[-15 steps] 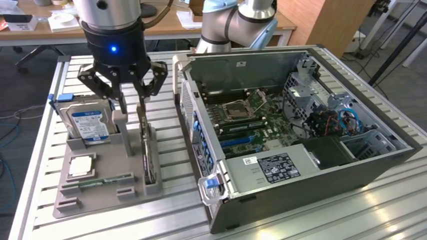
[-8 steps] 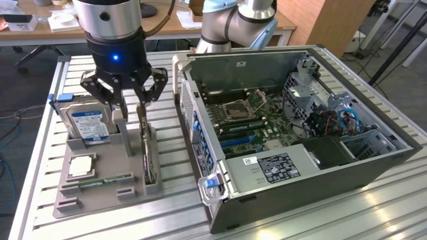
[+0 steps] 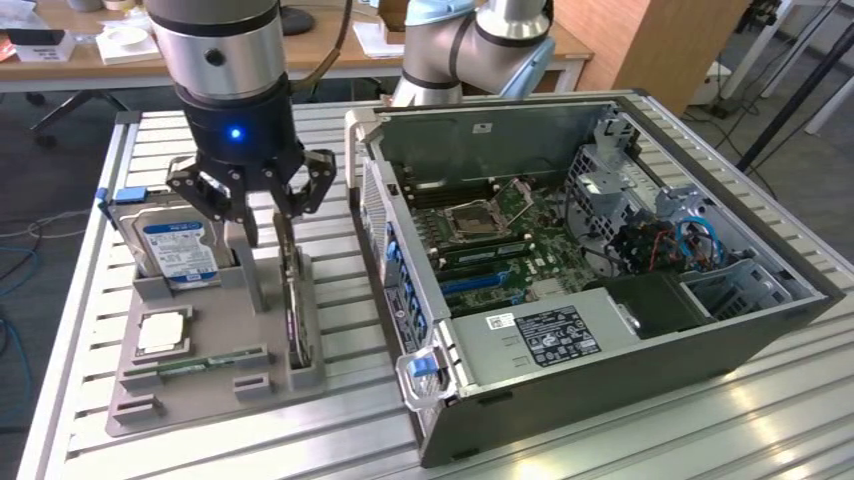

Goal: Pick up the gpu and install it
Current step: 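Pick up the gpu and move the gpu toward the slot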

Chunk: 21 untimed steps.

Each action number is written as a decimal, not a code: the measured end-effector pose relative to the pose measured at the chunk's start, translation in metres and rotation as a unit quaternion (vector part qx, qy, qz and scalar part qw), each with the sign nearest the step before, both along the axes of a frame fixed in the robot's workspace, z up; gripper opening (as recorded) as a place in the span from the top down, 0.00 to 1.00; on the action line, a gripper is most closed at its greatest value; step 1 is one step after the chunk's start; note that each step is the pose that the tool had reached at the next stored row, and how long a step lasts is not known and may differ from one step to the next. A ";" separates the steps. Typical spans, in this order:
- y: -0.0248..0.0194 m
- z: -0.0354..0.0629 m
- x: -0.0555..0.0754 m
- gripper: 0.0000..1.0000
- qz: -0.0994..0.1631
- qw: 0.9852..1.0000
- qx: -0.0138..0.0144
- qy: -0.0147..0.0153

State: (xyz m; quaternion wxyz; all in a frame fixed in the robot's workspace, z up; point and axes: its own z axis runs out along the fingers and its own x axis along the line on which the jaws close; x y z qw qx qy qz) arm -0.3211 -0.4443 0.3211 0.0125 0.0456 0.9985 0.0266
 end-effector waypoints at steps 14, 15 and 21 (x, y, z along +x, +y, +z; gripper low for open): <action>0.0000 -0.0238 0.000 0.59 0.000 1.000 0.000 0.000; 0.0000 -0.0252 0.000 0.59 0.000 1.000 0.000 0.000; 0.0000 -0.0337 0.000 0.59 0.000 1.000 0.000 0.000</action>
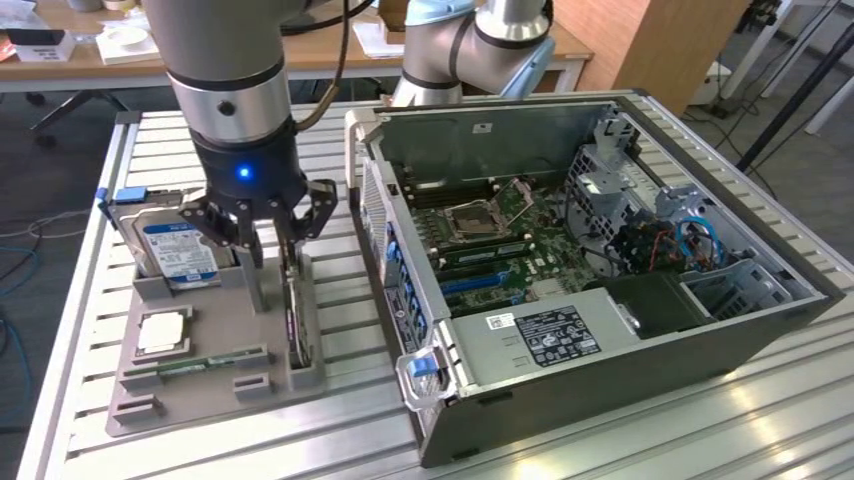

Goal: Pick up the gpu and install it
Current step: 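Pick up the gpu and move the gpu toward the slot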

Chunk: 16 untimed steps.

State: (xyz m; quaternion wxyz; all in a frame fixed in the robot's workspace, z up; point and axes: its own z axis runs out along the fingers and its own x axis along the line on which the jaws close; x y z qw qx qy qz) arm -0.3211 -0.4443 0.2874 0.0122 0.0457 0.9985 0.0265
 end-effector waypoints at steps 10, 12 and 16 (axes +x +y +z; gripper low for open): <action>-0.0015 -0.0060 0.000 0.59 0.000 1.000 0.000 0.001; -0.0043 -0.0059 0.000 0.59 0.000 1.000 0.000 0.001; -0.0113 -0.0059 0.000 0.59 0.000 1.000 0.000 0.002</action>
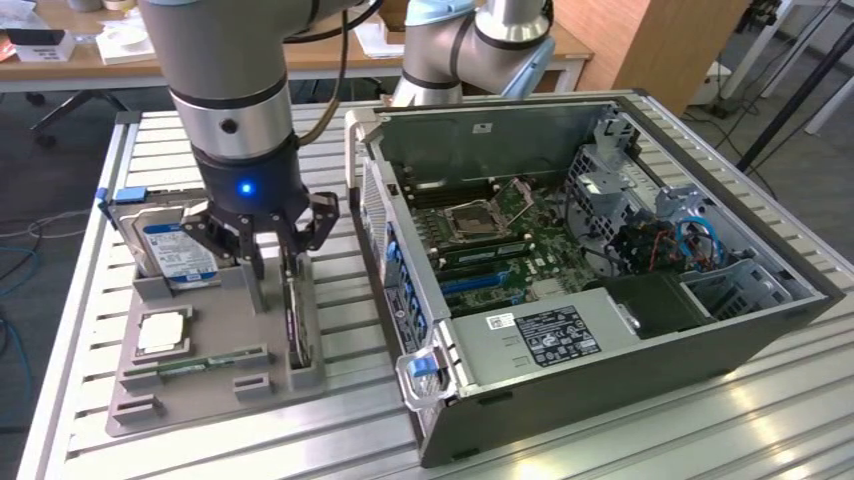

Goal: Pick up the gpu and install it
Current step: 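Pick up the gpu and move the gpu toward the slot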

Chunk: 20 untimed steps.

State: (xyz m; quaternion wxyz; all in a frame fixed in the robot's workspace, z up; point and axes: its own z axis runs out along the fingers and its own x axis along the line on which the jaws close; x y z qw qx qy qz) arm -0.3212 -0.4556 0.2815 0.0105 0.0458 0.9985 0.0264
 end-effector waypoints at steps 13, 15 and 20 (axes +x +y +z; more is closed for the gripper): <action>-0.0089 -0.0002 0.003 0.59 0.000 1.000 0.000 0.002; -0.0104 -0.0002 0.005 0.59 0.000 1.000 0.000 0.003; -0.0130 -0.0003 0.009 0.59 0.000 1.000 0.000 0.005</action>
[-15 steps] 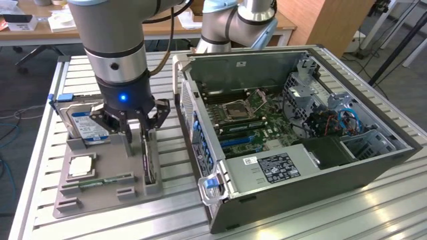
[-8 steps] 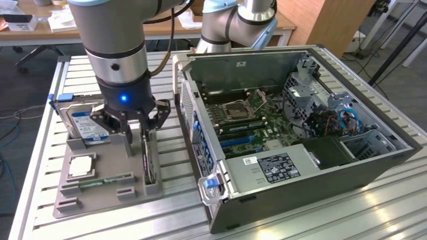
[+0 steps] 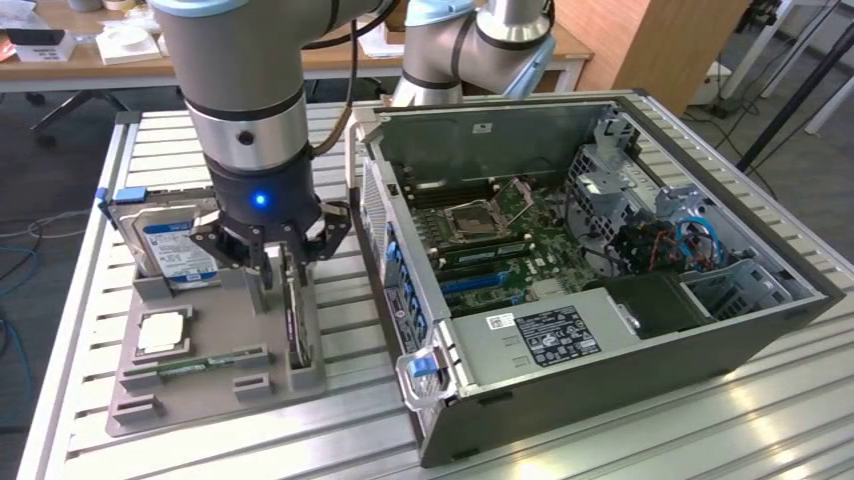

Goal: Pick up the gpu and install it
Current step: 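Pick up the gpu and move the gpu toward the slot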

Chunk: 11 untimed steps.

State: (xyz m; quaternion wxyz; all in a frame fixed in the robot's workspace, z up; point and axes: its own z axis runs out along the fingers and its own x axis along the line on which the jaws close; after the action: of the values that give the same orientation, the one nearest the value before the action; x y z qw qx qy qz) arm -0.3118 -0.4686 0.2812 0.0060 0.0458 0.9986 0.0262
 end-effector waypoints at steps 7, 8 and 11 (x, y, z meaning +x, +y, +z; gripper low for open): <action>0.0000 -0.0061 0.000 0.59 0.000 1.000 0.000 0.000; 0.0000 -0.0079 0.000 0.59 0.000 1.000 0.000 0.000; 0.0000 -0.0128 0.000 0.59 0.000 1.000 0.000 0.000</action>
State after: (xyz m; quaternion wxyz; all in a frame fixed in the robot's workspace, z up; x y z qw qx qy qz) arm -0.3117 -0.4686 0.2684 0.0060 0.0458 0.9986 0.0262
